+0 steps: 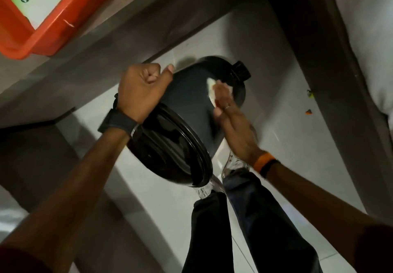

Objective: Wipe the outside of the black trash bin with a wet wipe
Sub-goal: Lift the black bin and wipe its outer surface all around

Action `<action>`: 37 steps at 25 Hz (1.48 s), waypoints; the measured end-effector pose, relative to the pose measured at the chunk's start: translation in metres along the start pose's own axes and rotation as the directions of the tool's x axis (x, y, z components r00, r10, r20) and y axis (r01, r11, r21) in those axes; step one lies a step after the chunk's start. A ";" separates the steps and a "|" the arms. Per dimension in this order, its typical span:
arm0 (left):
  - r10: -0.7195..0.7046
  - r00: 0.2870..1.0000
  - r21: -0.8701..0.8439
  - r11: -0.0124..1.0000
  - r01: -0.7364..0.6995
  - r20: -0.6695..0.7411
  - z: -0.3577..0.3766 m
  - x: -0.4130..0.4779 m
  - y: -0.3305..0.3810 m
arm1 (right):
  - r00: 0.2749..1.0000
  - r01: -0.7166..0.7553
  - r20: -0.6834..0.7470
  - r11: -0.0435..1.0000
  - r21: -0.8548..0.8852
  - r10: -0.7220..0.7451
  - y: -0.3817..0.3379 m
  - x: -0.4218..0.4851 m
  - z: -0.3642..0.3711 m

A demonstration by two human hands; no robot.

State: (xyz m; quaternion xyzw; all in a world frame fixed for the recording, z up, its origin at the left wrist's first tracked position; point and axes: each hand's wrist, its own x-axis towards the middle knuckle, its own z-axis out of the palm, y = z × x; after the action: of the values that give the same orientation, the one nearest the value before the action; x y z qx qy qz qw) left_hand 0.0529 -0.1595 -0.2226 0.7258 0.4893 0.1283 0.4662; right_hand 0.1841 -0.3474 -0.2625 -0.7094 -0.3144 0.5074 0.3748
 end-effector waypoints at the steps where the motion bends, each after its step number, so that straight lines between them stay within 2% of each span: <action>1: -0.022 1.000 -0.043 0.999 0.021 -0.008 -0.003 0.008 -0.005 | 0.981 0.183 0.075 0.982 -0.046 -0.180 -0.006 -0.018 0.012; 2: -0.043 0.999 -0.071 0.997 0.042 -0.008 -0.004 0.013 -0.010 | 0.926 0.351 0.174 0.934 -0.072 -0.335 -0.008 -0.038 0.020; 3: -0.065 0.998 -0.083 0.994 0.065 -0.007 -0.004 0.015 -0.015 | 0.877 0.443 0.252 0.892 -0.092 -0.409 -0.004 -0.049 0.020; 4: -0.091 0.996 -0.089 0.992 0.089 -0.017 -0.003 0.017 -0.019 | 0.872 0.457 0.258 0.882 -0.118 -0.417 0.003 -0.047 0.012; 5: -0.128 0.991 -0.117 0.986 0.122 -0.039 0.000 0.018 -0.022 | 0.913 0.389 0.190 0.910 -0.143 -0.361 0.011 -0.035 0.001; 6: -0.179 0.981 -0.172 0.971 0.165 -0.069 0.000 0.022 -0.024 | 0.968 0.249 0.074 0.960 -0.131 -0.241 0.019 -0.018 -0.011; 7: -0.233 0.967 -0.237 0.950 0.203 -0.107 -0.003 0.027 -0.024 | 0.995 0.086 -0.043 0.993 -0.077 -0.089 0.024 0.003 -0.023; 8: -0.256 0.957 -0.279 0.937 0.210 -0.139 -0.007 0.030 -0.022 | 0.993 -0.039 -0.113 0.999 -0.024 0.036 0.027 0.025 -0.033; 9: -0.220 0.962 -0.271 0.948 0.170 -0.163 -0.011 0.031 -0.017 | 0.980 -0.132 -0.147 0.991 0.007 0.131 0.028 0.044 -0.041; 11: 0.034 0.980 -0.024 0.999 -0.039 -0.194 -0.009 0.020 -0.003 | 0.960 -0.234 -0.152 0.972 0.025 0.235 0.027 0.075 -0.050; 12: 0.198 0.966 0.175 0.970 -0.169 -0.163 -0.001 0.010 0.004 | 0.955 -0.260 -0.133 0.965 0.043 0.264 0.023 0.085 -0.051; 13: 0.344 0.935 0.354 0.887 -0.296 -0.081 0.009 -0.002 0.012 | 0.947 -0.290 -0.119 0.954 0.074 0.297 0.017 0.091 -0.050; 14: 0.433 0.902 0.477 0.792 -0.381 0.003 0.017 -0.012 0.019 | 0.945 -0.301 -0.098 0.946 0.117 0.313 0.009 0.090 -0.048; 15: 0.458 0.888 0.551 0.729 -0.407 0.050 0.023 -0.020 0.025 | 0.959 -0.265 -0.059 0.953 0.147 0.276 0.001 0.083 -0.043; 17: 0.415 0.909 0.593 0.723 -0.354 0.037 0.026 -0.024 0.026 | 0.996 -0.055 0.077 0.994 0.099 0.048 -0.017 0.051 -0.031; 18: 0.402 0.915 0.590 0.733 -0.338 0.025 0.024 -0.025 0.025 | 0.984 0.081 0.157 0.995 0.054 -0.088 -0.019 0.033 -0.024; 20: 0.440 0.897 0.605 0.704 -0.372 0.040 0.020 -0.028 0.023 | 0.906 0.342 0.272 0.939 -0.023 -0.323 -0.016 -0.003 -0.011; 22: 0.466 0.881 0.610 0.675 -0.416 0.085 0.022 -0.030 0.025 | 0.869 0.449 0.294 0.884 -0.131 -0.398 -0.002 -0.009 -0.011; 23: 0.457 0.883 0.613 0.668 -0.422 0.109 0.023 -0.030 0.027 | 0.888 0.428 0.258 0.889 -0.162 -0.380 0.005 0.003 -0.016; 24: 0.444 0.887 0.609 0.672 -0.421 0.123 0.025 -0.029 0.027 | 0.931 0.346 0.179 0.923 -0.168 -0.317 0.012 0.022 -0.021; 26: 0.413 0.901 0.585 0.702 -0.406 0.130 0.025 -0.024 0.028 | 0.999 0.035 -0.020 0.996 -0.077 -0.037 0.018 0.069 -0.035; 28: 0.388 0.916 0.579 0.725 -0.374 0.105 0.022 -0.019 0.032 | 0.970 -0.225 -0.081 0.973 0.058 0.229 0.021 0.106 -0.048; 30: 0.310 0.947 0.569 0.765 -0.303 0.088 0.018 -0.014 0.034 | 0.949 -0.303 -0.052 0.947 0.109 0.310 0.017 0.104 -0.050; 32: 0.207 0.976 0.561 0.801 -0.212 0.073 0.012 -0.010 0.033 | 0.974 -0.226 0.035 0.965 0.135 0.223 0.001 0.060 -0.040; 34: 0.139 0.988 0.561 0.813 -0.155 0.070 0.011 -0.008 0.031 | 0.986 -0.067 0.162 0.982 0.177 0.038 -0.018 -0.004 -0.019; 36: 0.163 0.982 0.575 0.797 -0.186 0.093 0.014 -0.009 0.029 | 0.954 0.093 0.258 0.971 0.222 -0.150 -0.021 -0.033 -0.003; 37: 0.188 0.975 0.581 0.783 -0.221 0.117 0.017 -0.009 0.029 | 0.944 0.142 0.270 0.971 0.191 -0.191 -0.019 -0.020 -0.007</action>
State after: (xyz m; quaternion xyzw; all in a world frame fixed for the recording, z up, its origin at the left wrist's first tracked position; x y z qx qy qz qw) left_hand 0.0762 -0.1790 -0.2056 0.8864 0.4107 0.0002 0.2136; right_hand 0.1838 -0.3555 -0.2352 -0.5648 -0.3803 0.5960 0.4257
